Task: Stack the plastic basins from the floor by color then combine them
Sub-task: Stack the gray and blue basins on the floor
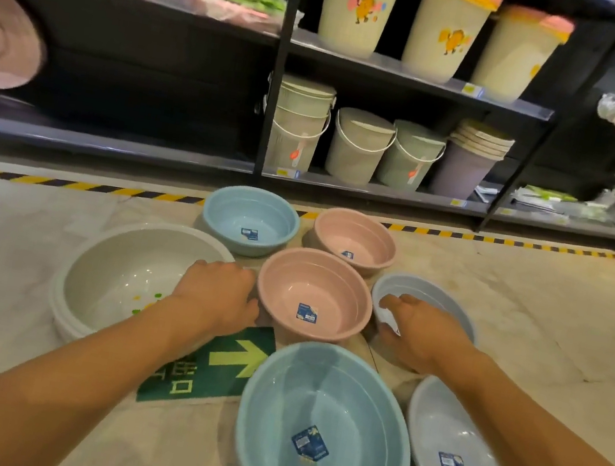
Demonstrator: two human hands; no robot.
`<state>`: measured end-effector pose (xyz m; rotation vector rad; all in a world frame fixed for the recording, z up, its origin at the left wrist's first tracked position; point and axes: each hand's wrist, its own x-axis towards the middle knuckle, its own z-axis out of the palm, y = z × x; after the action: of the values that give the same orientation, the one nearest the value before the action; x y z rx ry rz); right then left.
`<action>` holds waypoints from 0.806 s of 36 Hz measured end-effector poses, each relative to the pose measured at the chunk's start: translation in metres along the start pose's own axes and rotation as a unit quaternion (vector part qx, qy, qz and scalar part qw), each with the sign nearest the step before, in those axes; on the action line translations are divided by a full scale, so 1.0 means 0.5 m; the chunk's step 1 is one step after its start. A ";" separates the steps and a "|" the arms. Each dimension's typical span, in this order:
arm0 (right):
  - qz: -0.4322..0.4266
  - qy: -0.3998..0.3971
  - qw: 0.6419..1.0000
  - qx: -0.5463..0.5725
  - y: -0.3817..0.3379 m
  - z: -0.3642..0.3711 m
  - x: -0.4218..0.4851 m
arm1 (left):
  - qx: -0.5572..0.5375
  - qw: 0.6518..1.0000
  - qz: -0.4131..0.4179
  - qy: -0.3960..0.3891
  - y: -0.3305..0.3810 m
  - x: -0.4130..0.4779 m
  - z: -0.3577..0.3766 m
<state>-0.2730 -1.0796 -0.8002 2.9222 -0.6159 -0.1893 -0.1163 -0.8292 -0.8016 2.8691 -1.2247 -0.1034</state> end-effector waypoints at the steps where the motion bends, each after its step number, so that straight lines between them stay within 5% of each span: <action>1: -0.005 -0.001 1.000 -0.001 0.015 0.003 0.001 | -0.001 1.000 -0.003 0.000 0.019 0.006 -0.001; 18: -0.065 -0.005 0.998 0.006 0.544 0.157 0.014 | -0.007 0.999 -0.029 -0.013 0.591 0.216 0.079; 29: -0.165 -0.008 0.986 -0.021 0.705 0.225 0.140 | -0.006 0.995 -0.099 0.017 0.755 0.311 0.126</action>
<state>-0.3641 -1.4407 -0.8569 2.9641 -0.1224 -0.2575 -0.2855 -1.2021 -0.8557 2.9616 -0.9277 -0.0632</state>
